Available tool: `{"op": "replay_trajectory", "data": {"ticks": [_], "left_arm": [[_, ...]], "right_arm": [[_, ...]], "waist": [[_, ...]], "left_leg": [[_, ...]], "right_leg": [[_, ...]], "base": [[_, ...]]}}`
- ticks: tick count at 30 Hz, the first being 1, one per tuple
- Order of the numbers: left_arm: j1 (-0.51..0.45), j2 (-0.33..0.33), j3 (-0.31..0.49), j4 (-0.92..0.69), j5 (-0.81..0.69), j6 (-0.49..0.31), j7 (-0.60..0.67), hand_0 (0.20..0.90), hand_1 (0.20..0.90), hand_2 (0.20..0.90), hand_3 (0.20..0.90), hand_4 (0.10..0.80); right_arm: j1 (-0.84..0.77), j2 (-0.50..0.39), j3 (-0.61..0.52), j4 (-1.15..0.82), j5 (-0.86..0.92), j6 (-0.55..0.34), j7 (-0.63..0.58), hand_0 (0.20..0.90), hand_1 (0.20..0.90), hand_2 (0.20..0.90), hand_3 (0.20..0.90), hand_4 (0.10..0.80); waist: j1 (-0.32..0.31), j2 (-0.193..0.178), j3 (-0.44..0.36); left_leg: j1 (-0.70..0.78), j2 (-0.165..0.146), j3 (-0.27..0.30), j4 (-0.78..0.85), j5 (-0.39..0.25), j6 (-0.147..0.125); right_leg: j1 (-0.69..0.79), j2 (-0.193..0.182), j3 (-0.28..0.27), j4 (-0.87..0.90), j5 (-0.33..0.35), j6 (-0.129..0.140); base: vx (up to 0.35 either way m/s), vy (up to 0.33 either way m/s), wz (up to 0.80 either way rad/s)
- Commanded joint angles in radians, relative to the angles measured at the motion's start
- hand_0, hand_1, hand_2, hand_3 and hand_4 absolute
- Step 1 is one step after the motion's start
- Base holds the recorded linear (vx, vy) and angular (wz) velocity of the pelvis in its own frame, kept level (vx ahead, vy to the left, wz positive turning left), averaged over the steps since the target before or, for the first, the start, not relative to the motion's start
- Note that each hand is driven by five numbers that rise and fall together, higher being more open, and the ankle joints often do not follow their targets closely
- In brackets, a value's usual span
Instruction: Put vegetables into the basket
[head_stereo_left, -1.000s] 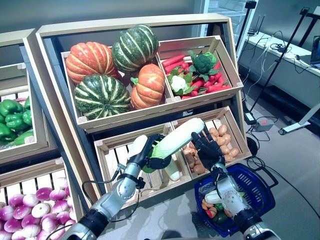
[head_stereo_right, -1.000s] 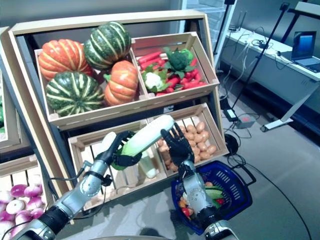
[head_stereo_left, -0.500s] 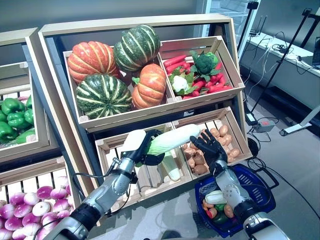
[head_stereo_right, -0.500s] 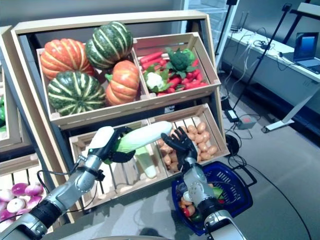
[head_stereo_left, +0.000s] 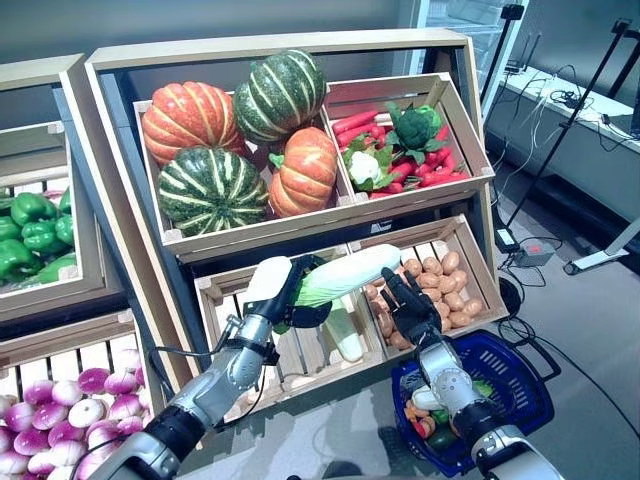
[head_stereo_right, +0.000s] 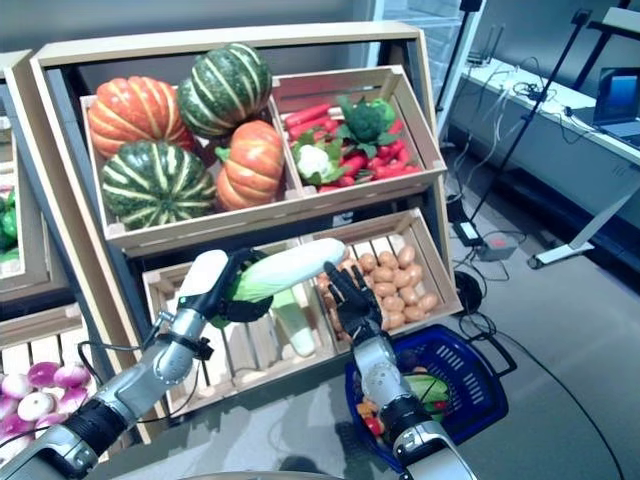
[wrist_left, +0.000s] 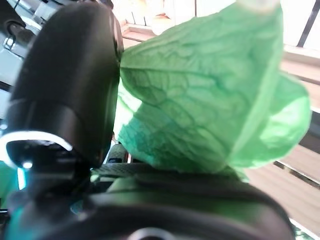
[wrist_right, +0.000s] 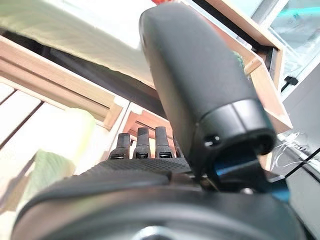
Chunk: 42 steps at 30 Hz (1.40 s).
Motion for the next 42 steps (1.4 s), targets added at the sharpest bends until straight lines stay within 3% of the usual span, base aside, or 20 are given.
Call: {"op": "replay_trajectory", "data": {"ticks": [1,4,9,25,30,33,36,42], "left_arm": [[-0.218,-0.097,-0.155,-0.233,0.005,-0.306,-0.005,0.3,0.3,0.3,0.3,0.4],[-0.223,-0.101,-0.162,-0.218,0.009,-0.313,-0.001,0.3,0.3,0.3,0.3,0.4],[-0.222,-0.094,-0.162,-0.22,0.004,-0.317,-0.011,0.3,0.3,0.3,0.3,0.4],[-0.217,-0.079,-0.168,-0.221,-0.097,-0.293,-0.099,0.3,0.3,0.3,0.3,0.4],[-0.2,-0.095,-0.183,-0.19,-0.188,-0.295,-0.146,0.3,0.3,0.3,0.3,0.4],[-0.166,-0.141,-0.184,-0.147,-0.427,-0.271,-0.294,0.3,0.3,0.3,0.3,0.4],[-0.125,-0.192,-0.184,-0.101,-0.594,-0.237,-0.377,0.3,0.3,0.3,0.3,0.4],[-0.097,-0.249,-0.178,-0.068,-0.658,-0.201,-0.434,0.3,0.3,0.3,0.3,0.4]], "right_arm": [[-0.234,0.086,-0.021,0.028,0.117,0.081,0.115,0.9,0.9,0.9,0.9,0.8],[-0.233,0.094,-0.019,0.029,0.208,0.121,0.183,0.9,0.9,0.9,0.9,0.8],[-0.226,0.074,0.011,0.002,0.129,0.13,0.235,0.9,0.9,0.9,0.9,0.8],[-0.336,-0.005,0.033,-0.137,0.172,0.024,0.501,0.9,0.9,0.9,0.9,0.8],[-0.348,0.002,0.031,-0.147,0.263,0.078,0.576,0.9,0.9,0.9,0.9,0.8],[-0.34,0.022,0.048,-0.164,0.329,0.143,0.689,0.9,0.9,0.9,0.9,0.8],[-0.329,0.038,0.064,-0.18,0.317,0.152,0.729,0.9,0.9,0.9,0.9,0.8],[-0.322,0.057,0.082,-0.186,0.219,0.16,0.737,0.9,0.9,0.9,0.9,0.8]], "waist": [[0.021,-0.01,-0.04],[0.022,-0.012,-0.041],[0.022,-0.014,-0.042],[0.033,-0.016,-0.042],[0.037,-0.016,-0.041],[0.042,-0.016,-0.039],[0.044,-0.016,-0.039],[0.045,-0.022,-0.038]], "left_leg": [[0.021,-0.032,0.016,0.002,-0.093,0.031],[0.023,-0.031,0.016,0.002,-0.093,0.031],[0.021,-0.031,0.014,0.002,-0.09,0.03],[0.017,-0.032,-0.004,0.002,-0.091,0.031],[0.018,-0.033,-0.007,0.002,-0.09,0.032],[0.015,-0.033,-0.009,0.002,-0.088,0.033],[0.018,-0.034,-0.01,0.002,-0.088,0.033],[0.015,-0.035,-0.013,0.002,-0.085,0.033]], "right_leg": [[0.002,-0.027,0.008,0.002,0.017,-0.044],[0.004,-0.025,0.007,0.002,0.016,-0.046],[0.002,-0.024,0.007,0.002,0.016,-0.046],[0.002,-0.022,0.004,0.002,0.012,-0.046],[0.003,-0.022,0.005,0.002,0.012,-0.048],[0.003,-0.021,0.004,0.002,0.011,-0.049],[0.007,-0.021,0.003,0.002,0.011,-0.05],[0.006,-0.022,0.002,0.002,0.011,-0.052]], "base": [[0.0,0.0,0.0],[0.0,0.0,0.0],[0.0,0.0,0.0],[0.001,-0.002,0.01],[-0.002,-0.008,0.06],[0.0,0.0,0.0],[-0.002,0.0,0.01],[0.0,0.0,0.0]]}}
